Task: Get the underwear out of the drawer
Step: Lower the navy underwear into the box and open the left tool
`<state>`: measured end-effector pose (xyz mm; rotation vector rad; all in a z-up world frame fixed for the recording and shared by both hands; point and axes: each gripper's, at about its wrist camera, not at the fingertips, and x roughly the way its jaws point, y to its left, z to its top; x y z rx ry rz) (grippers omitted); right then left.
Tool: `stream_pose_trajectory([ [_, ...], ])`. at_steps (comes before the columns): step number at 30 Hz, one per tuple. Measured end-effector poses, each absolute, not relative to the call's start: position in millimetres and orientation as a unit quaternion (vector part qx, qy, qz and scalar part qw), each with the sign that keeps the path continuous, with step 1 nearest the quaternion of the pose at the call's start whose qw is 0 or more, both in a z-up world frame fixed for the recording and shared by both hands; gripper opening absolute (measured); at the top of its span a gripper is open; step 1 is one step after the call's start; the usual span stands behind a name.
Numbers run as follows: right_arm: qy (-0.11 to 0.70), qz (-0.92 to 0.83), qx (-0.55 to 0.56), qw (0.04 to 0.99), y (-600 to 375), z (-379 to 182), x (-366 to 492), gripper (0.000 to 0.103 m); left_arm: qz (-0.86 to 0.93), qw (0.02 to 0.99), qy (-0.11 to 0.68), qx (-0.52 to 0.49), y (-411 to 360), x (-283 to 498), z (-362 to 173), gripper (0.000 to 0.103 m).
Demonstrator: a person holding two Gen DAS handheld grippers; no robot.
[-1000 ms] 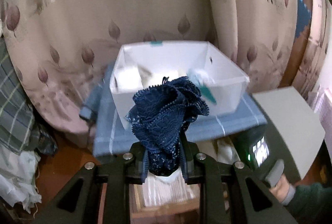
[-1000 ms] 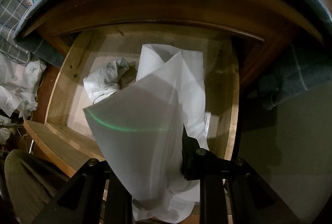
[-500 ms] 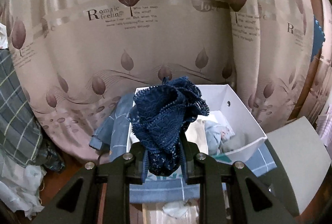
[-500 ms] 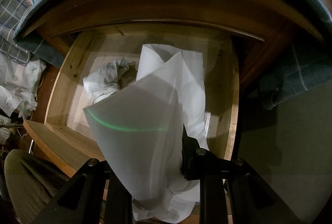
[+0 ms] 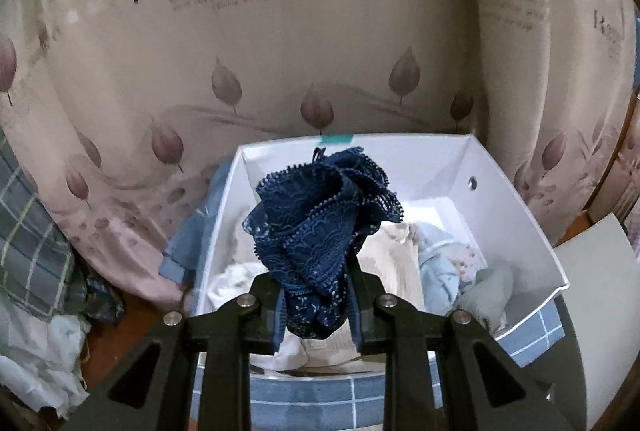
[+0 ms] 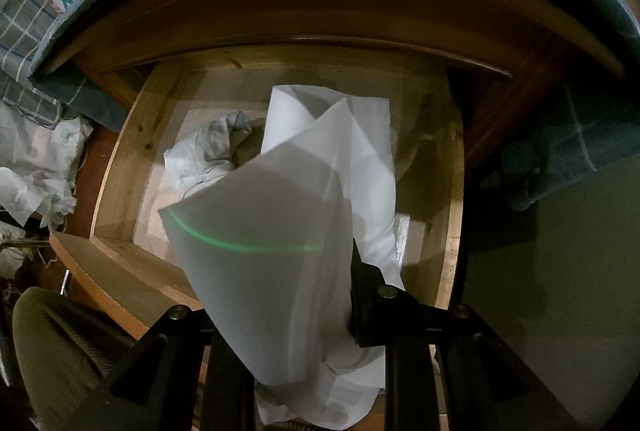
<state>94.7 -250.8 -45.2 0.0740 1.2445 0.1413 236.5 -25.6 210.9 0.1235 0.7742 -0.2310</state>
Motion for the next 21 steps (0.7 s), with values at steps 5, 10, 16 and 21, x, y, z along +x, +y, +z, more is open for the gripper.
stream_pose_trajectory([
  [5,0.584,0.069,0.038,0.808,-250.8,-45.8,95.0,0.020,-0.102,0.907,0.401,0.075,-29.0,242.3,181.9,0.025],
  [10,0.586,0.071,0.039,0.806,-249.4,-46.5,94.7,0.020,-0.092,0.909,0.402,0.067,-27.1,242.3,173.8,0.029],
  [16,0.588,0.068,0.033,0.805,-244.1,-48.1,96.8,0.020,-0.084,0.907,0.407,0.063,-26.5,239.4,180.3,0.045],
  [21,0.590,0.066,0.027,0.804,-240.3,-50.4,97.6,0.020,-0.091,0.916,0.385,0.062,-20.0,223.2,191.6,0.057],
])
